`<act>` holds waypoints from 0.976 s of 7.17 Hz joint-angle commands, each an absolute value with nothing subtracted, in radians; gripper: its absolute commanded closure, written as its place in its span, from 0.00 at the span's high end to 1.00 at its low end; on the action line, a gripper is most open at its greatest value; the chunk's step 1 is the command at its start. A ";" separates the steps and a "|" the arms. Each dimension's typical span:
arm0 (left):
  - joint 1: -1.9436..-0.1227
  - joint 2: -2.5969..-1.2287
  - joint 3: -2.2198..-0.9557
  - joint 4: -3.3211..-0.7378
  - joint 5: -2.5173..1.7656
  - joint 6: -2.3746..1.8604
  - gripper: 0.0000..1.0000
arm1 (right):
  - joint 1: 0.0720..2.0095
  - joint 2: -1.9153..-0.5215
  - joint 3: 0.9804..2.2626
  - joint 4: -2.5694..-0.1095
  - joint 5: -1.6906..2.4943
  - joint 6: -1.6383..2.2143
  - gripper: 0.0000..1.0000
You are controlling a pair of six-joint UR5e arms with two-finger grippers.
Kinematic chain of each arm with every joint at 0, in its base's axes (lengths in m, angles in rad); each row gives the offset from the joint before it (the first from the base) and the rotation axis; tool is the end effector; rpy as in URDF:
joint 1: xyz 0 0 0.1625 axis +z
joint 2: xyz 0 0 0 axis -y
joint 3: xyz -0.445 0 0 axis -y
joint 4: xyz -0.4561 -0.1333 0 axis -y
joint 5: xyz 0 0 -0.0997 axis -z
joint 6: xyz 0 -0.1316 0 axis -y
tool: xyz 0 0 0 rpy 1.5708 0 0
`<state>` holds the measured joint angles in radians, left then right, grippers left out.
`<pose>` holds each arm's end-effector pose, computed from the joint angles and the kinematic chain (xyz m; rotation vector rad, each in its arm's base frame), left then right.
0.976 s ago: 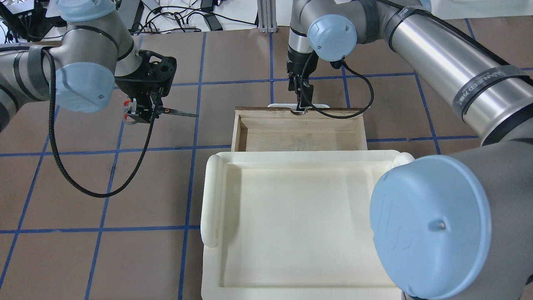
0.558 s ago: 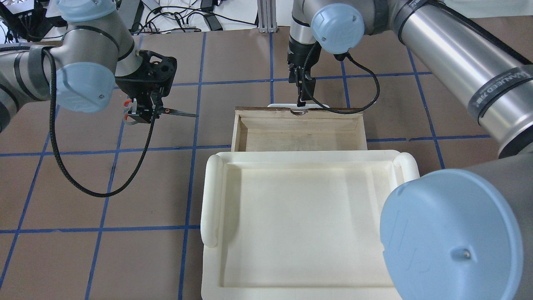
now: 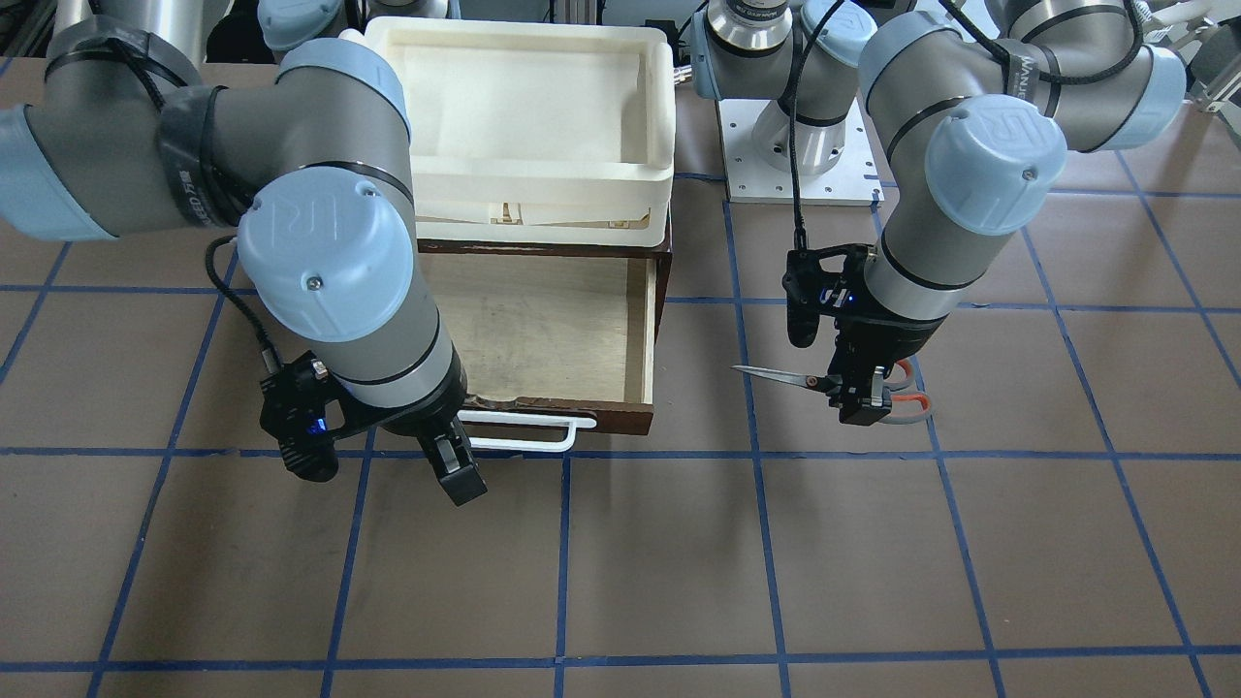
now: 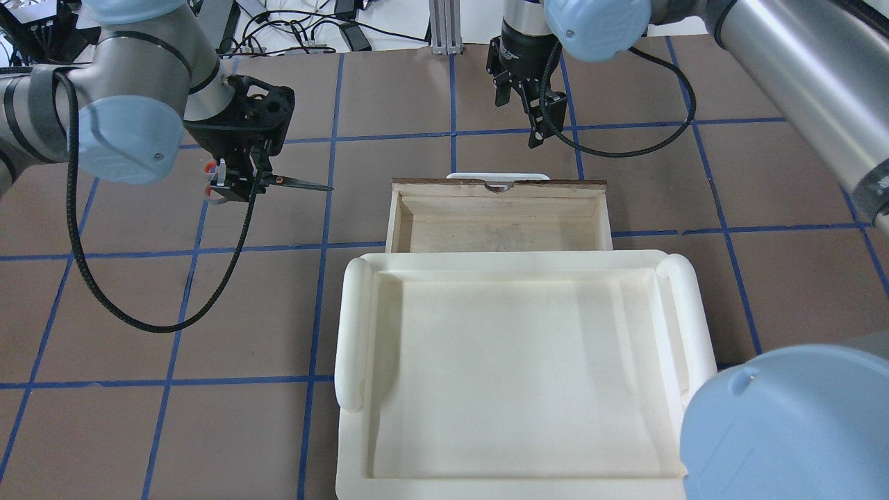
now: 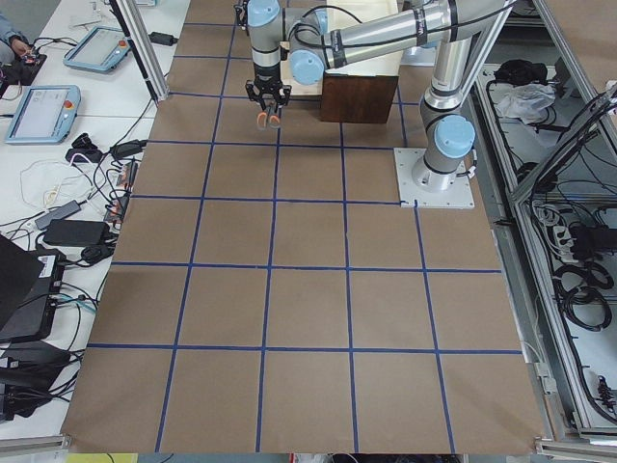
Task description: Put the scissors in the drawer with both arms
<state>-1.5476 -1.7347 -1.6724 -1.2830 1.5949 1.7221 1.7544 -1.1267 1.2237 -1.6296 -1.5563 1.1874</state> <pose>-0.1158 -0.6182 0.3525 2.3343 2.0535 0.0064 0.2680 -0.7026 0.3849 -1.5053 -2.7421 -0.0606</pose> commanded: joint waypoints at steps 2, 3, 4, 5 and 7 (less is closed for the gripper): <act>-1.753 -1.683 -1.660 -1.316 1.605 1.438 0.00 | 1.674 -1.238 1.250 -1.574 -1.617 0.712 1.00; -1.819 -1.683 -1.657 -1.315 1.605 1.334 0.00 | 1.648 -1.276 1.284 -1.574 -1.662 0.554 1.00; -1.882 -1.696 -1.635 -1.316 1.603 1.234 0.00 | 1.626 -1.301 1.319 -1.572 -1.692 0.426 1.00; -1.940 -1.703 -1.620 -1.330 1.595 1.173 0.00 | 1.612 -1.334 1.337 -1.575 -1.725 0.323 1.00; -2.018 -1.745 -1.620 -1.312 1.591 1.094 0.00 | 1.536 -1.347 1.342 -1.574 -1.720 0.081 1.00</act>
<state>-1.9681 -1.7202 -1.6229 -1.3211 1.5934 1.1396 1.5865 -1.3333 1.3360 -1.5757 -1.7219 0.2316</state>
